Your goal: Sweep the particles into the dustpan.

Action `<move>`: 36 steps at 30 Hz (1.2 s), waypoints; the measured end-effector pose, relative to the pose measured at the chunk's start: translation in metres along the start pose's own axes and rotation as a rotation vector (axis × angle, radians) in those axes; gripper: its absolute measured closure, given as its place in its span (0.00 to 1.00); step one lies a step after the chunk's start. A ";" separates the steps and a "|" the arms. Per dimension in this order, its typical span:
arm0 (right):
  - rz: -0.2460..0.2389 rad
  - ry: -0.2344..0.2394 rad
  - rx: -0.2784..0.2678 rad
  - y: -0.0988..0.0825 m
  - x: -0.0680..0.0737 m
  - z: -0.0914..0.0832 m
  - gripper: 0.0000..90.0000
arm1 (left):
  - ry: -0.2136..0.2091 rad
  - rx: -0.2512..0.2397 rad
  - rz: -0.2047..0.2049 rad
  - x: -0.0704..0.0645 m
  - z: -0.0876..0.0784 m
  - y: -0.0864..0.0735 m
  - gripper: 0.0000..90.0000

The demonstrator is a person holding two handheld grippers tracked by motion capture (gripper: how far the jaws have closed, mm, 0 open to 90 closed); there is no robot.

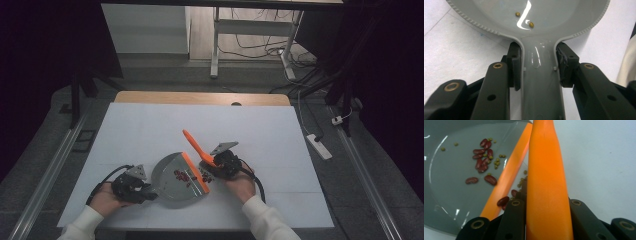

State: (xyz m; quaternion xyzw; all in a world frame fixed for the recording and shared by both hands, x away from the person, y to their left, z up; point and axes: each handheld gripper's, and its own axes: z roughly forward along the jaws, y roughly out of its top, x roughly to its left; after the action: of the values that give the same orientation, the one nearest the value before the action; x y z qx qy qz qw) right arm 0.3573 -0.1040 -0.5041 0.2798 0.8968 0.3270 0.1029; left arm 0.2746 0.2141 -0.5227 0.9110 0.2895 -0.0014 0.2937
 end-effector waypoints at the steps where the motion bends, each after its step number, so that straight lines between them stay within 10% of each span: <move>1: 0.007 -0.001 0.000 0.000 0.001 0.000 0.85 | 0.002 0.001 -0.001 0.000 0.000 0.000 0.68; 18: 0.005 0.067 -0.030 0.006 0.020 0.005 0.85 | 0.005 -0.005 -0.006 -0.002 0.000 0.000 0.68; 22: -0.016 0.169 -0.060 0.011 0.030 0.005 0.85 | 0.003 -0.004 -0.003 -0.001 0.000 0.000 0.68; 36: 0.041 -0.017 -0.079 -0.003 -0.003 -0.023 0.85 | 0.008 -0.006 0.001 -0.002 0.001 -0.001 0.68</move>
State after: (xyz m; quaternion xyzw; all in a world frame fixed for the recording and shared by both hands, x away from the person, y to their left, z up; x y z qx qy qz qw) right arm 0.3496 -0.1198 -0.4881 0.2965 0.8763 0.3619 0.1150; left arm 0.2727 0.2132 -0.5232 0.9101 0.2903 0.0032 0.2955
